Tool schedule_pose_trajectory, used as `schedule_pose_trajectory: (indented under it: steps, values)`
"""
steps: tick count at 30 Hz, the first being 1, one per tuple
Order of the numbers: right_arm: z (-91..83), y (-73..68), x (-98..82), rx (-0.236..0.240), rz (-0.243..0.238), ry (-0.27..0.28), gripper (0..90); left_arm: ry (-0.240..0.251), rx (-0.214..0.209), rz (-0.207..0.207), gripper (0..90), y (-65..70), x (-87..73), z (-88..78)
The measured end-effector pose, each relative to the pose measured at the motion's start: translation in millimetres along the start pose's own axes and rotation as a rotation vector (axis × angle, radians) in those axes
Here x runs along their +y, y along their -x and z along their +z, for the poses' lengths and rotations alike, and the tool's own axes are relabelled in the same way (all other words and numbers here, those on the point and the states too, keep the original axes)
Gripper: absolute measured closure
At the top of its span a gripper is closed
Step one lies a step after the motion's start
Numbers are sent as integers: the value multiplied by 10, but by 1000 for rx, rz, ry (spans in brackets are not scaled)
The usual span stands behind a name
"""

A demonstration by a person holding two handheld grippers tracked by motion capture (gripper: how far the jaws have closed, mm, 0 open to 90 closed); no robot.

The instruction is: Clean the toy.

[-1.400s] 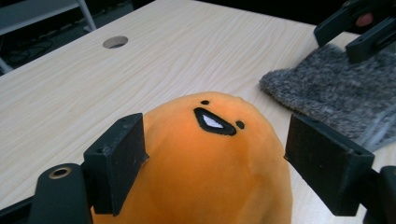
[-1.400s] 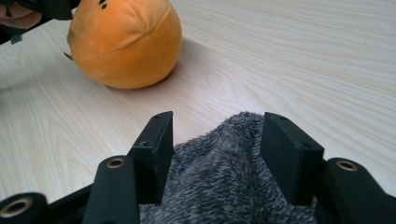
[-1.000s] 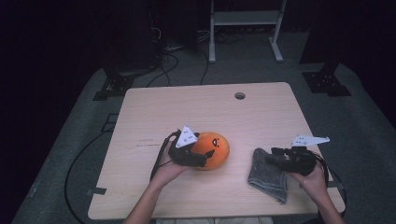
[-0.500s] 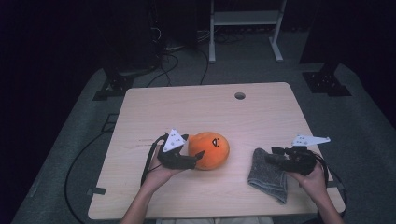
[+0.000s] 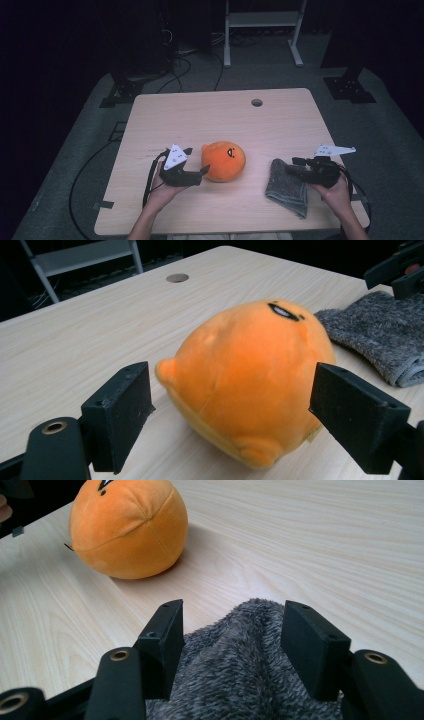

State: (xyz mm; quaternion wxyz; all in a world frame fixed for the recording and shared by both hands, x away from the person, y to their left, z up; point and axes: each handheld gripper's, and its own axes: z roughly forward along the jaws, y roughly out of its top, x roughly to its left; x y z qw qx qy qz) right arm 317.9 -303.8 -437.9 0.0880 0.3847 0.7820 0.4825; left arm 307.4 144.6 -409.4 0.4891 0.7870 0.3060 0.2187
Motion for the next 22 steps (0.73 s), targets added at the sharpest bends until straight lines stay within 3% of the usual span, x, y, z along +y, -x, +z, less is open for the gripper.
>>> schedule_pose_trajectory:
  steps: [9,12,17,22]
  values:
    - [33,-10,-2,7,3,-2,412,-21,34,-13,156,-51,-135,-81]
    - [45,3,-10,7,7,-2,411,-4,44,-35,155,-71,-177,-116]
    - [50,-5,-10,6,7,0,410,-13,61,-39,148,-86,-261,-150]
    - [56,-7,6,9,15,21,406,20,77,-48,147,-95,-296,-160]
